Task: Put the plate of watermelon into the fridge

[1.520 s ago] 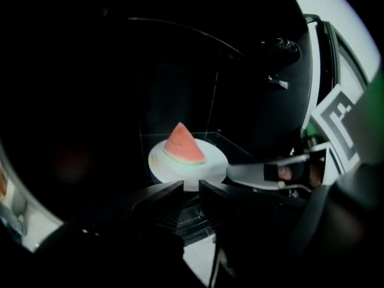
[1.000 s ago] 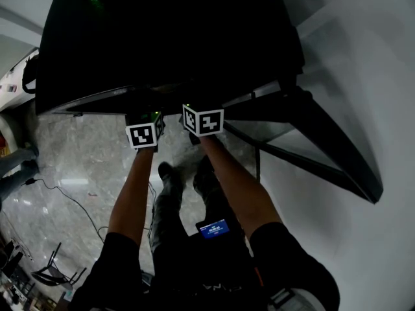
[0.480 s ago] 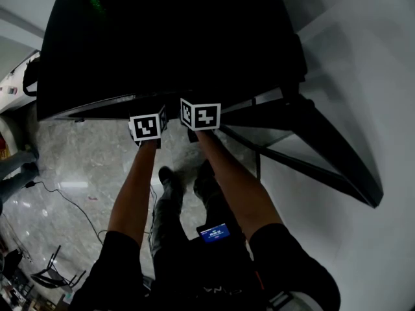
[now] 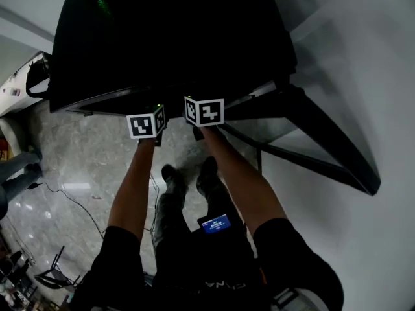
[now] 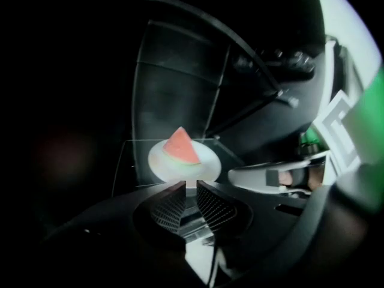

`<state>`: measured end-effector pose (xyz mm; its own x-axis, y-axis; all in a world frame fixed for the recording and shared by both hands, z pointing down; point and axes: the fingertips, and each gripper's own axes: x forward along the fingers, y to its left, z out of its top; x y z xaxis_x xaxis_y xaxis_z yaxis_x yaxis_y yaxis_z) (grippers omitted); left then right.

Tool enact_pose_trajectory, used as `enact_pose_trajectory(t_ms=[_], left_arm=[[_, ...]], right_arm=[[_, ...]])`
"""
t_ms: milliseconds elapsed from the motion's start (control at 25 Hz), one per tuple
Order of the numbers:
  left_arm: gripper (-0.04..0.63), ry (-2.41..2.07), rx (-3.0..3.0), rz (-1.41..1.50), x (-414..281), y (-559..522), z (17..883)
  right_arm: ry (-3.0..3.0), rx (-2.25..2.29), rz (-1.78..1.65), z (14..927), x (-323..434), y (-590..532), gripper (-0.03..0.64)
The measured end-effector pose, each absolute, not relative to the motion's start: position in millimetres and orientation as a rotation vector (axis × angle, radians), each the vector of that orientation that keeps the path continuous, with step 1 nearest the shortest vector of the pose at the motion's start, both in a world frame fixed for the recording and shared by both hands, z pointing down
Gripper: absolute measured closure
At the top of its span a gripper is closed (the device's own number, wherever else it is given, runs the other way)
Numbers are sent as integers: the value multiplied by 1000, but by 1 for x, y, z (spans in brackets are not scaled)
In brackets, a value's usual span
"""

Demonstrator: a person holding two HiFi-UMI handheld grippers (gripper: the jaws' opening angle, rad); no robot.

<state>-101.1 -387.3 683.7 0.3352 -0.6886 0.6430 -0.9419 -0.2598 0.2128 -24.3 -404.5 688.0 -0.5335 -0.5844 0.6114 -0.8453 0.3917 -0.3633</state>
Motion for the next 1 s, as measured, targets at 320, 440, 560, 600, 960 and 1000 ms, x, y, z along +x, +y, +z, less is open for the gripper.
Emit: enact_pose_trajectory(t_ms=[320,440,560,600,960,1000], left_arm=[[571,-1197,2180,387,-76,-344,614],[571,-1113,2218,346,-69,-325,582],[574,-1041,2269,276,-62,-309,547],[574,-1018,2299,255,-58,-305,534],[583,-898,2580,392,-28,-249,483],[583,-898,2588,408,-27,-242,484]], right_arm=[[-2347,1177,994,621,-33,-364,589],[-2417,1131,979,583,-37,-344,596],[-2517,1063,938,546,-38,-321,598],[-2538,1049,916,535,-36,-315,598],[-2558,875,545,500,-24,-254,600],[-2558,865,517,499,-23,-249,598]])
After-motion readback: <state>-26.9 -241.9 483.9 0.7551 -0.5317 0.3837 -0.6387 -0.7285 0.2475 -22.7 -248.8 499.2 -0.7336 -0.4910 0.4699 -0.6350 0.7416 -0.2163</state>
